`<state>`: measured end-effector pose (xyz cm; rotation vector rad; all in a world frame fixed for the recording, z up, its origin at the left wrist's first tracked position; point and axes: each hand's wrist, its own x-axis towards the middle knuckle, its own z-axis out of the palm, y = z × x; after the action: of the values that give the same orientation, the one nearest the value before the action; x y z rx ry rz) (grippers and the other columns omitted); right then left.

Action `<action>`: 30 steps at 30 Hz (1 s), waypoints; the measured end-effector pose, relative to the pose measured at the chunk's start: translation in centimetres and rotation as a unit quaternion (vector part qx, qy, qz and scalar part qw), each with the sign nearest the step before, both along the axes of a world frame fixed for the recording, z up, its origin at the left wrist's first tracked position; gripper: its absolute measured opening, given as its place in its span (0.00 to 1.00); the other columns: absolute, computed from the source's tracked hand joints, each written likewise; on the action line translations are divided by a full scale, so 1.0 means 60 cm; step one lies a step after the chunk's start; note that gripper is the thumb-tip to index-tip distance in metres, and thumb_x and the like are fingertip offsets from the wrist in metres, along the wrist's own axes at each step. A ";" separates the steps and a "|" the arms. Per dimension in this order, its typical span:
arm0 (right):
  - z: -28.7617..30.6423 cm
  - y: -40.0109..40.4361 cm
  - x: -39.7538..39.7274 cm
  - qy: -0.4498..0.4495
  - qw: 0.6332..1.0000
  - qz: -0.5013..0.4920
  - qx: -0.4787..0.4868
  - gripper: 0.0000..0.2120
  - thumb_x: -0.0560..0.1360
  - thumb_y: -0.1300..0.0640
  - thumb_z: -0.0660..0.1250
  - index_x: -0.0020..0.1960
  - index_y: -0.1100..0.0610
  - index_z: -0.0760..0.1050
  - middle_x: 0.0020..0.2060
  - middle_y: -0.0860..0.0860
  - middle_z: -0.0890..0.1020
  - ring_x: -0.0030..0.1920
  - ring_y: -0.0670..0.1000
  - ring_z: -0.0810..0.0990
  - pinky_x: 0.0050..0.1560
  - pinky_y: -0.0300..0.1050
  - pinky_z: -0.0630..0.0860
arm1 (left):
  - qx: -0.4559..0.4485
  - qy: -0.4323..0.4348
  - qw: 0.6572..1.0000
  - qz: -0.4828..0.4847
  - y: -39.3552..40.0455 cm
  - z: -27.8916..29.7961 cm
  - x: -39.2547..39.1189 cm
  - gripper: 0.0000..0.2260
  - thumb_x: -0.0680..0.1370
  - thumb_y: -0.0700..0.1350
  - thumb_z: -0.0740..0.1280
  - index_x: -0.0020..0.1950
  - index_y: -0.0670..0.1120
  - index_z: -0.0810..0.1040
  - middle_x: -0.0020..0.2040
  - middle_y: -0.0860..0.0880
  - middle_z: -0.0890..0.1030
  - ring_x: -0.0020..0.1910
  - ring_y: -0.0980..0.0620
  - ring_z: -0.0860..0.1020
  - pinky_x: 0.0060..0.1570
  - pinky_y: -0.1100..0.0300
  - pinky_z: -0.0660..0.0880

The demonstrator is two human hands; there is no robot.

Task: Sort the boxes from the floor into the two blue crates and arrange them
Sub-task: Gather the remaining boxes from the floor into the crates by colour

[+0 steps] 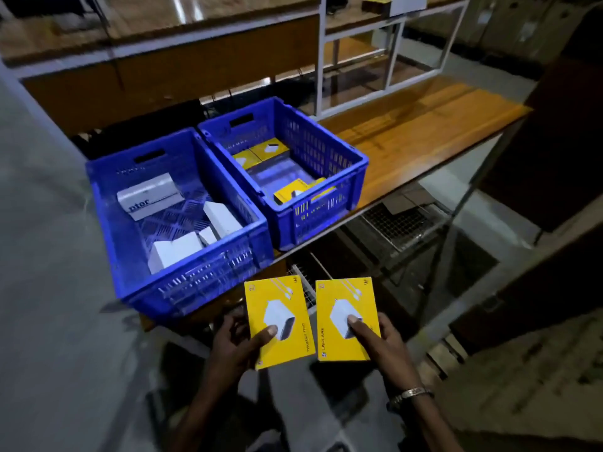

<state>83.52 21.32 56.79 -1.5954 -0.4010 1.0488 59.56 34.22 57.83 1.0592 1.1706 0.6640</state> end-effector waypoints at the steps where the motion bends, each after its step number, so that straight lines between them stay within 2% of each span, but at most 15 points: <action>1: 0.005 0.022 0.012 -0.006 1.000 0.002 0.006 0.26 0.65 0.36 0.77 0.52 0.54 0.81 0.49 0.53 0.88 0.53 0.59 0.86 0.59 0.62 0.80 | 0.012 0.004 1.000 -0.001 0.014 0.009 0.010 0.29 0.64 0.38 0.83 0.62 0.41 0.78 0.55 0.42 0.87 0.49 0.49 0.87 0.37 0.59 0.81; 4: 0.018 0.100 0.059 -0.017 1.000 0.017 0.015 0.23 0.73 0.37 0.74 0.54 0.55 0.81 0.50 0.51 0.88 0.53 0.53 0.86 0.59 0.56 0.79 | 0.038 0.004 0.999 0.001 0.073 0.033 0.049 0.41 0.59 0.38 0.86 0.68 0.49 0.73 0.59 0.46 0.86 0.55 0.48 0.86 0.44 0.54 0.85; 7: 0.041 0.179 0.107 -0.023 0.999 0.030 0.024 0.19 0.76 0.41 0.70 0.56 0.56 0.81 0.53 0.53 0.87 0.53 0.51 0.85 0.58 0.52 0.78 | 0.089 -0.014 0.996 -0.025 0.141 0.061 0.092 0.50 0.62 0.39 0.86 0.75 0.63 0.64 0.60 0.47 0.84 0.55 0.47 0.86 0.48 0.47 0.85; 10: 0.072 0.259 0.157 -0.042 0.998 0.026 0.046 0.14 0.80 0.49 0.68 0.57 0.59 0.81 0.53 0.53 0.87 0.54 0.51 0.85 0.54 0.46 0.79 | 0.105 -0.052 0.993 -0.017 0.218 0.094 0.143 0.51 0.67 0.39 0.82 0.79 0.65 0.56 0.56 0.43 0.85 0.52 0.42 0.87 0.43 0.47 0.85; 13: 0.117 0.334 0.206 -0.060 0.996 0.017 0.071 0.11 0.81 0.55 0.68 0.57 0.61 0.82 0.49 0.52 0.88 0.49 0.50 0.85 0.45 0.38 0.80 | 0.147 -0.072 0.987 -0.002 0.290 0.125 0.194 0.50 0.69 0.45 0.82 0.79 0.68 0.54 0.55 0.42 0.84 0.54 0.43 0.86 0.50 0.41 0.84; 15: 0.145 0.395 0.242 -0.073 0.993 0.018 0.094 0.11 0.80 0.55 0.69 0.58 0.61 0.82 0.48 0.53 0.87 0.45 0.49 0.84 0.41 0.39 0.80 | 0.205 -0.056 0.977 -0.008 0.349 0.139 0.225 0.47 0.73 0.45 0.80 0.80 0.65 0.53 0.52 0.53 0.84 0.49 0.54 0.84 0.52 0.53 0.81; 17: 0.166 0.454 0.274 -0.103 0.988 0.016 0.112 0.11 0.80 0.55 0.69 0.60 0.58 0.81 0.51 0.55 0.87 0.48 0.49 0.84 0.45 0.43 0.81 | 0.239 -0.040 0.970 -0.023 0.399 0.147 0.253 0.42 0.77 0.46 0.76 0.80 0.66 0.53 0.50 0.63 0.80 0.45 0.58 0.79 0.52 0.60 0.77; 18: 0.174 0.482 0.289 -0.118 0.986 0.014 0.120 0.11 0.80 0.55 0.69 0.62 0.55 0.80 0.53 0.55 0.87 0.50 0.50 0.84 0.48 0.46 0.81 | 0.250 -0.027 0.968 -0.026 0.418 0.155 0.267 0.41 0.77 0.49 0.76 0.80 0.68 0.53 0.57 0.66 0.79 0.52 0.58 0.79 0.57 0.56 0.77; 19: 0.181 0.511 0.304 -0.142 0.982 0.015 0.124 0.13 0.80 0.54 0.70 0.64 0.50 0.79 0.54 0.54 0.86 0.51 0.51 0.84 0.49 0.47 0.81 | 0.262 -0.006 0.965 -0.029 0.436 0.158 0.278 0.40 0.78 0.52 0.75 0.80 0.68 0.53 0.69 0.69 0.72 0.66 0.57 0.76 0.65 0.49 0.75; 20: 0.186 0.540 0.315 -0.164 0.978 0.017 0.124 0.15 0.79 0.51 0.71 0.65 0.46 0.77 0.54 0.54 0.86 0.51 0.52 0.84 0.48 0.48 0.81 | 0.273 0.017 0.961 -0.031 0.457 0.156 0.288 0.39 0.78 0.53 0.74 0.80 0.69 0.52 0.77 0.71 0.62 0.77 0.55 0.67 0.71 0.42 0.70; 22: 0.186 0.593 0.335 -0.205 0.972 0.034 0.106 0.20 0.74 0.41 0.72 0.65 0.38 0.75 0.53 0.54 0.86 0.52 0.55 0.85 0.47 0.51 0.82 | 0.272 0.043 0.961 -0.016 0.489 0.140 0.305 0.39 0.77 0.56 0.75 0.77 0.71 0.52 0.82 0.67 0.55 0.82 0.51 0.60 0.75 0.37 0.65; 24: 0.173 0.644 0.357 -0.218 0.969 0.073 0.089 0.25 0.71 0.35 0.70 0.67 0.38 0.74 0.54 0.54 0.85 0.54 0.57 0.85 0.52 0.59 0.83 | 0.249 0.062 0.967 -0.015 0.523 0.104 0.322 0.40 0.73 0.64 0.75 0.75 0.71 0.53 0.82 0.49 0.63 0.78 0.42 0.68 0.73 0.34 0.67; 26: 0.161 0.679 0.364 -0.234 0.965 0.101 0.064 0.27 0.73 0.35 0.69 0.71 0.41 0.73 0.59 0.54 0.84 0.60 0.57 0.83 0.59 0.60 0.81 | 0.209 0.124 0.969 -0.045 0.545 0.053 0.326 0.41 0.68 0.71 0.74 0.73 0.69 0.54 0.74 0.38 0.72 0.69 0.38 0.76 0.68 0.34 0.73; 28: 0.144 0.692 0.375 -0.332 0.928 0.167 0.014 0.21 0.79 0.43 0.66 0.70 0.49 0.76 0.61 0.56 0.84 0.63 0.57 0.81 0.61 0.54 0.78 | 0.162 0.221 0.958 -0.081 0.536 0.061 0.344 0.41 0.72 0.63 0.75 0.77 0.64 0.53 0.73 0.35 0.70 0.64 0.36 0.79 0.64 0.39 0.76; 30: 0.123 0.691 0.389 -0.463 0.855 0.229 -0.053 0.14 0.79 0.49 0.65 0.59 0.56 0.80 0.54 0.62 0.83 0.58 0.62 0.81 0.53 0.55 0.77 | 0.180 0.335 0.917 -0.119 0.517 0.070 0.371 0.37 0.79 0.51 0.72 0.82 0.52 0.56 0.82 0.37 0.52 0.69 0.36 0.76 0.65 0.48 0.74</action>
<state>106.87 62.80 64.15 -2.0986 -1.4505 0.5524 81.79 65.24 62.02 1.8039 1.4936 0.3262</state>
